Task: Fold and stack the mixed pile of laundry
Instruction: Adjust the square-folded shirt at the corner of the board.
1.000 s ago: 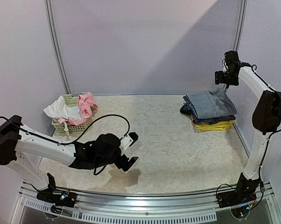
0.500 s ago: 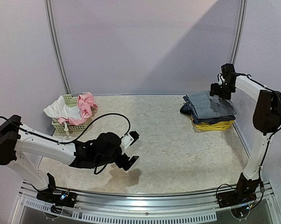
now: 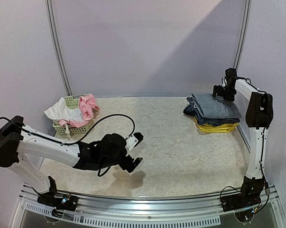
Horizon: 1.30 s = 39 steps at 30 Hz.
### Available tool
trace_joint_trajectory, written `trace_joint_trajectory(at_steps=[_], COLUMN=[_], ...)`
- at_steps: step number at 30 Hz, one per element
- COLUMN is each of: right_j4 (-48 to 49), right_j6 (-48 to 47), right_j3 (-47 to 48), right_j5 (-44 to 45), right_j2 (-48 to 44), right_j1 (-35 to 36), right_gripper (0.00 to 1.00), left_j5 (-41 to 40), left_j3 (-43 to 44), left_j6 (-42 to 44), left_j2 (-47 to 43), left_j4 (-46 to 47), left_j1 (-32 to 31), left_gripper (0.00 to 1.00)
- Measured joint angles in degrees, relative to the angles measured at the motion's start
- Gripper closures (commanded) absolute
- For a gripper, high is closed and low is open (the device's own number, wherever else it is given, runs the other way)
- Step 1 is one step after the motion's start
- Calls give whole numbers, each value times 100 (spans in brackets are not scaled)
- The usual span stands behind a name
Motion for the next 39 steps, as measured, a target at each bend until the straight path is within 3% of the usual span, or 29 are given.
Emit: trace_joint_trajectory(at_steps=[6, 20, 32, 39], right_j4=[-103, -116, -131, 221], right_j6=[-26, 4, -2, 37], right_j3=[470, 433, -280, -1438], right_j5=[-201, -273, 223, 437], right_j2=[417, 448, -994, -1751], right_j1=[-33, -11, 678, 1110], right_gripper=[1, 1, 1, 1], left_j5=[-20, -11, 28, 31], left_j3=[210, 332, 168, 52], left_j6=[20, 55, 48, 17], left_j2=[289, 308, -140, -343], left_j4=[-31, -96, -133, -131], left_j1=[0, 0, -2, -2], left_gripper=[4, 4, 4, 4])
